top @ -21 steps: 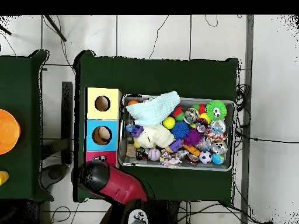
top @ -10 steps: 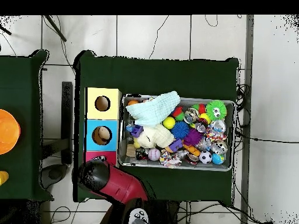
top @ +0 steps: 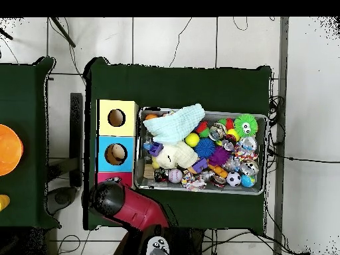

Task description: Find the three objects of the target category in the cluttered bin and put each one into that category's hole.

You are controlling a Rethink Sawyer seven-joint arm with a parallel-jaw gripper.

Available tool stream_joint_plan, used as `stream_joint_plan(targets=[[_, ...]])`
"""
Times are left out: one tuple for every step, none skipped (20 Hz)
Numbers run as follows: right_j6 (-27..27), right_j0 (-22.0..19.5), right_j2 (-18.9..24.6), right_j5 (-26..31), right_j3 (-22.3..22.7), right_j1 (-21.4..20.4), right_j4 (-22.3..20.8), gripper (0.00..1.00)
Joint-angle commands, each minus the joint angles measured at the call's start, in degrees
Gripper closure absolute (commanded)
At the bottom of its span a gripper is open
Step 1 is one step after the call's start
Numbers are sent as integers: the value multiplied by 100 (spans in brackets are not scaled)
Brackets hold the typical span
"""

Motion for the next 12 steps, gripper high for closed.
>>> stream_joint_plan(targets=[[1141,-112,-503,1624,-916,-229,-370,0],[1205,-110,-529,1794,-994,-259,-406,0],[1333,-103,-565,2091,-1129,-301,-456,0],[1391,-108,-574,2231,-1187,-319,-473,0],[1464,-119,-580,2434,-1265,-335,-493,0],[1489,-111,-597,2500,-1296,-336,-490,0],[1506,-119,-611,2560,-1320,-325,-473,0],[1503,-108,-627,2583,-1332,-317,-450,0],[1487,-116,-625,2598,-1345,-295,-418,0],[1480,-108,-638,2604,-1355,-285,-404,0],[1456,-100,-643,2572,-1348,-254,-370,0],[1440,-85,-655,2547,-1342,-239,-348,0]])
